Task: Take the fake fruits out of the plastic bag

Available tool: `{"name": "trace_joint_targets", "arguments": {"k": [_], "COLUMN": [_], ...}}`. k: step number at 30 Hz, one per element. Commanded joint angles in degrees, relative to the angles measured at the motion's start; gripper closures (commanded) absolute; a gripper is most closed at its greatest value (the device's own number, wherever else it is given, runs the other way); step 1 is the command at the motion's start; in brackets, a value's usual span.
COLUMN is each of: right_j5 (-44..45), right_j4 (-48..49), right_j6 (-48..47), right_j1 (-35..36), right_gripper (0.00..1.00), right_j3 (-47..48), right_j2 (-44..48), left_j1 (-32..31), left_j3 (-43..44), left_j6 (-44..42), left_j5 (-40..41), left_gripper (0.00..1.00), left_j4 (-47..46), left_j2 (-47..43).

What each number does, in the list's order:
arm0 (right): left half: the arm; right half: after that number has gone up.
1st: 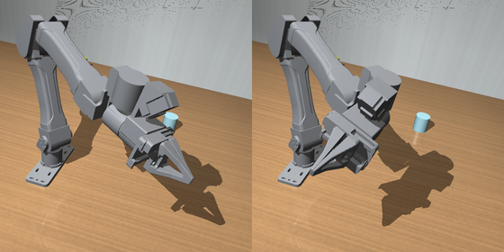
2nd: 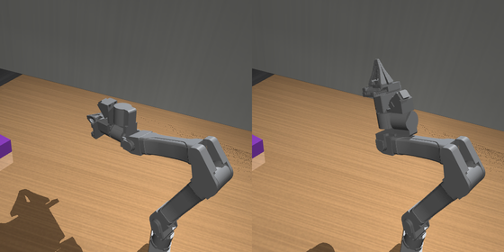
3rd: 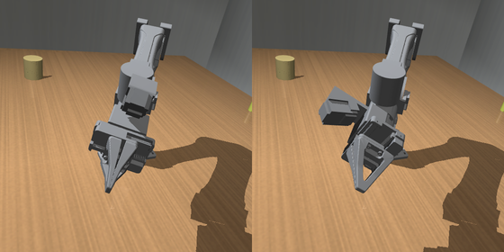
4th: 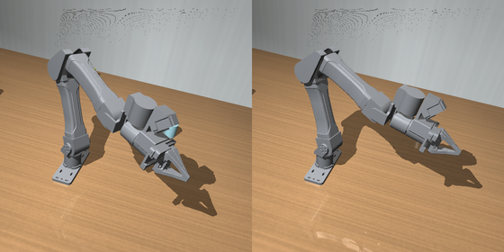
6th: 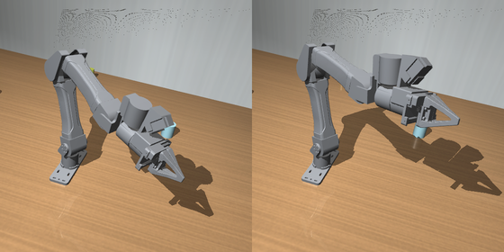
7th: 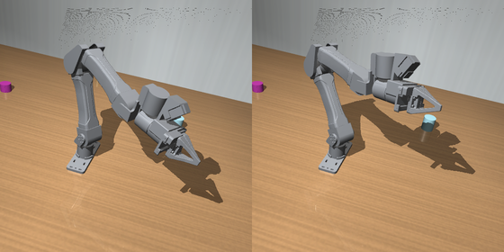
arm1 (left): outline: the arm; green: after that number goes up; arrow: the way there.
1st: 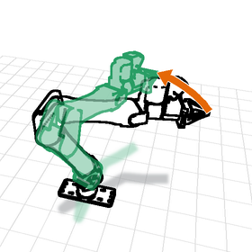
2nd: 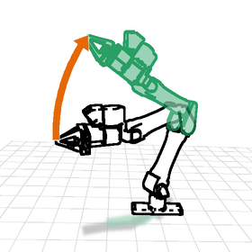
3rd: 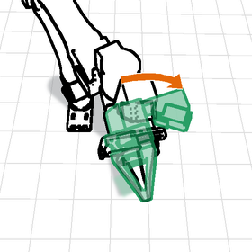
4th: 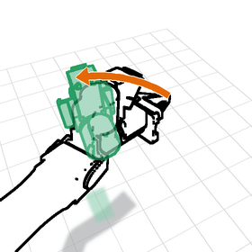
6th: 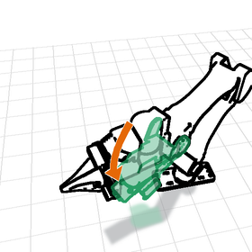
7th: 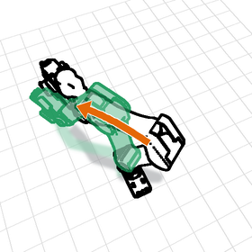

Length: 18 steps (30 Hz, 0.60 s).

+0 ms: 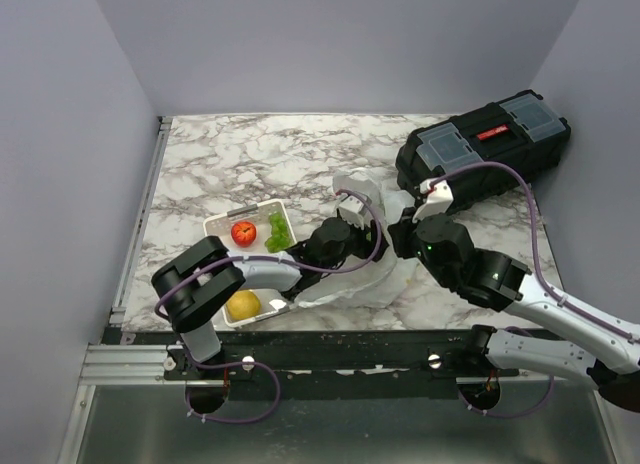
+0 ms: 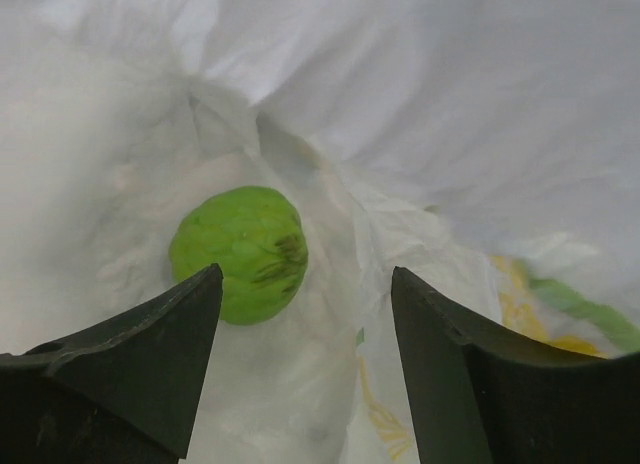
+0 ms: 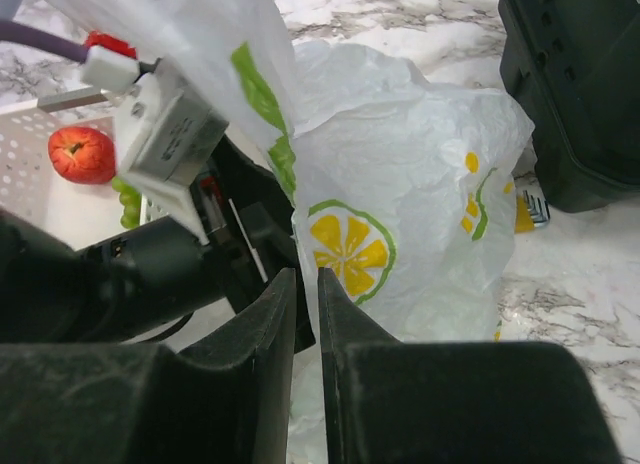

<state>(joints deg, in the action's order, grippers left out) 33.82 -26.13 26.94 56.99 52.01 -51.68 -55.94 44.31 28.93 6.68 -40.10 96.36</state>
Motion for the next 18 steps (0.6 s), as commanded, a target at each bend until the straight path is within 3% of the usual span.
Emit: {"name": "trace_joint_targets", "arguments": {"k": [1,6,9,11,14,18], "right_j5": [1.77,1.64,1.69,1.55,1.51,1.61], "right_j4": [-1.92,-2.58,-3.07,-3.60,-4.62,-6.65], "right_j6": [0.76,1.04,1.15,1.25,1.56,3.11], "right_j1": [-0.12,-0.06,-0.10,-0.08,-0.12,-0.08], "right_gripper": [0.83,0.82,0.82,0.82,0.82,0.83], "right_j3": [-0.93,-0.56,-0.35,0.16,0.75,0.96], "right_j2": [1.46,1.70,1.71,1.60,1.36,1.34], "left_j1": [1.43,1.80,1.82,1.80,1.93,3.06], "left_j3": [5.20,7.77,11.10,12.75,14.37,16.01], "left_j6": [0.99,-0.80,-1.08,-1.29,-1.90,-1.55], "left_j5": [1.99,0.90,0.78,0.76,0.37,-3.33], "left_gripper": [0.31,0.24,0.14,0.14,0.18,0.32], "left_j4": [7.42,6.97,8.85,9.29,8.84,9.42], "left_j2": [4.59,8.50,11.24,12.82,15.05,17.31]}}
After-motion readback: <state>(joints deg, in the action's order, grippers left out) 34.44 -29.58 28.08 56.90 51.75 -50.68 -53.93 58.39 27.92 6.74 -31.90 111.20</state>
